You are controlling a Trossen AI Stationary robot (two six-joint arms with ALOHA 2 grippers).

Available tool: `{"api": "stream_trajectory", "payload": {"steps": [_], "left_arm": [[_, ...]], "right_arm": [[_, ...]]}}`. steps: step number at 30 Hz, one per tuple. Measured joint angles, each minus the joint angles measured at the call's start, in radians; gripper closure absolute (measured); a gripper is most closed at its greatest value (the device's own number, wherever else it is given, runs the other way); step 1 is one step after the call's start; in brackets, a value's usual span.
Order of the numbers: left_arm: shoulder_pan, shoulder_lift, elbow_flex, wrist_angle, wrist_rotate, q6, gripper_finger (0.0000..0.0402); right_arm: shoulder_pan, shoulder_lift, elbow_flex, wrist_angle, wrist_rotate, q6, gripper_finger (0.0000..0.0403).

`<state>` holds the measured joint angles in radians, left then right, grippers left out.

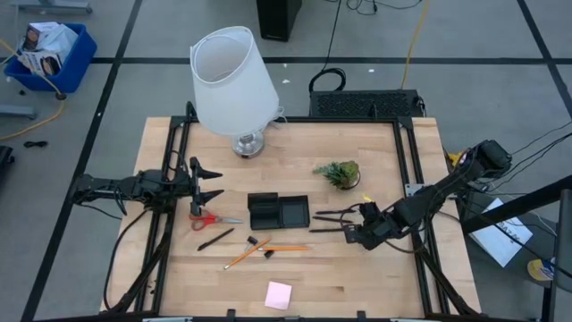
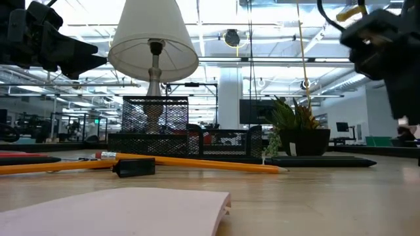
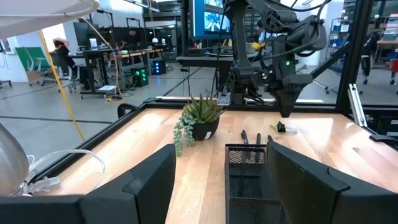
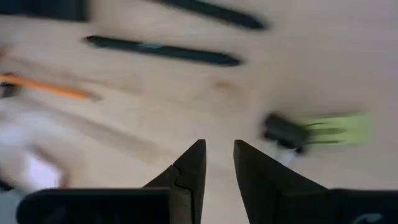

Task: Pick and place office supplies into organizer
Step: Put the top right black binder clip into the black desk organizer

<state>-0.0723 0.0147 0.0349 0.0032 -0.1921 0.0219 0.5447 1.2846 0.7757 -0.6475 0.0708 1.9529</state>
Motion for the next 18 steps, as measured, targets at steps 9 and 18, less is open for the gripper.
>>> {"api": "stream_trajectory", "payload": {"steps": [9, 18], "left_arm": [[0.000, 0.000, 0.000, 0.000, 0.000, 0.000, 0.0146], [0.000, 0.000, 0.000, 0.000, 0.000, 0.000, 0.0146]], "right_arm": [[0.000, 0.000, 0.013, 0.018, -0.037, -0.037, 0.0368], [0.053, 0.058, 0.242, -0.434, 0.139, -0.117, 0.0372]]}}
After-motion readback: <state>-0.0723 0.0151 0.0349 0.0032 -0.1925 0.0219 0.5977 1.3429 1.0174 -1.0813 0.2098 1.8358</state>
